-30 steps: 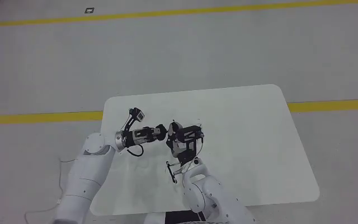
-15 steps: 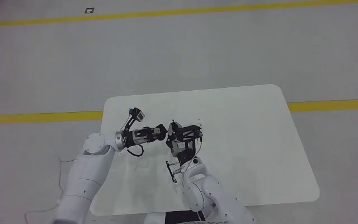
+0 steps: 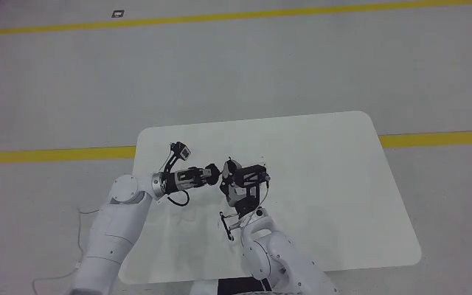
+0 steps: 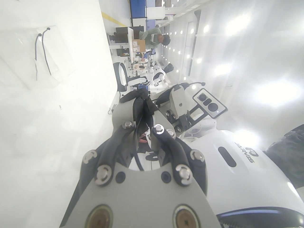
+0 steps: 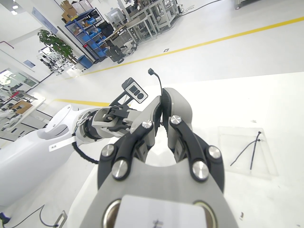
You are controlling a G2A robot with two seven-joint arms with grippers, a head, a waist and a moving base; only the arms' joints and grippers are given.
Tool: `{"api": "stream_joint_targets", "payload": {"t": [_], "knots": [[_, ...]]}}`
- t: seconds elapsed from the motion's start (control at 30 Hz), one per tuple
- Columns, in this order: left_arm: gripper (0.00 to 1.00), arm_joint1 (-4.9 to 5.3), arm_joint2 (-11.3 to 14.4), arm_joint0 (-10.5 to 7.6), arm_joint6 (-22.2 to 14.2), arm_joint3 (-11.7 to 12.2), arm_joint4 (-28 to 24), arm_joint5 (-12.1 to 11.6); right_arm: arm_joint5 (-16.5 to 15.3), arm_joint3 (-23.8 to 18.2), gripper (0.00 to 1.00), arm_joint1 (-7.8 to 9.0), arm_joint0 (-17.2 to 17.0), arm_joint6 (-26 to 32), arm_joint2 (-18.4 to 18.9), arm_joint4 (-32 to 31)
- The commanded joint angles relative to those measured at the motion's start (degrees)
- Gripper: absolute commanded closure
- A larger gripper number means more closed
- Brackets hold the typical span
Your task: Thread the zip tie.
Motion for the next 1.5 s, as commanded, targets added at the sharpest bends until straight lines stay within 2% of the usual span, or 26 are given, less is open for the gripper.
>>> {"api": "stream_joint_targets", "payload": {"t": [0.0,0.7,0.97,1.33,1.4,1.47], "knots": [[1.00,0.00,0.0,0.00,0.0,0.0,0.0,0.0,0.0,-0.1,1.00,0.04,0.0,0.2,0.0,0.0],[1.00,0.00,0.0,0.00,0.0,0.0,0.0,0.0,-0.4,-0.4,1.00,0.37,-0.1,0.4,-0.2,0.5],[1.00,0.00,0.0,0.00,0.0,0.0,0.0,0.0,-3.6,-2.6,1.00,0.60,-1.3,-0.2,2.1,6.8],[1.00,0.00,0.0,0.00,0.0,0.0,0.0,0.0,-3.6,-2.6,1.00,0.60,-1.2,-0.3,2.2,6.8],[1.00,0.00,0.0,0.00,0.0,0.0,0.0,0.0,-2.7,-2.5,1.00,0.59,-1.2,-1.4,2.3,5.7],[1.00,-0.03,0.5,0.35,1.9,-0.7,0.4,0.2,-0.7,-2.5,1.00,0.49,-1.4,-2.5,1.9,4.1]]}}
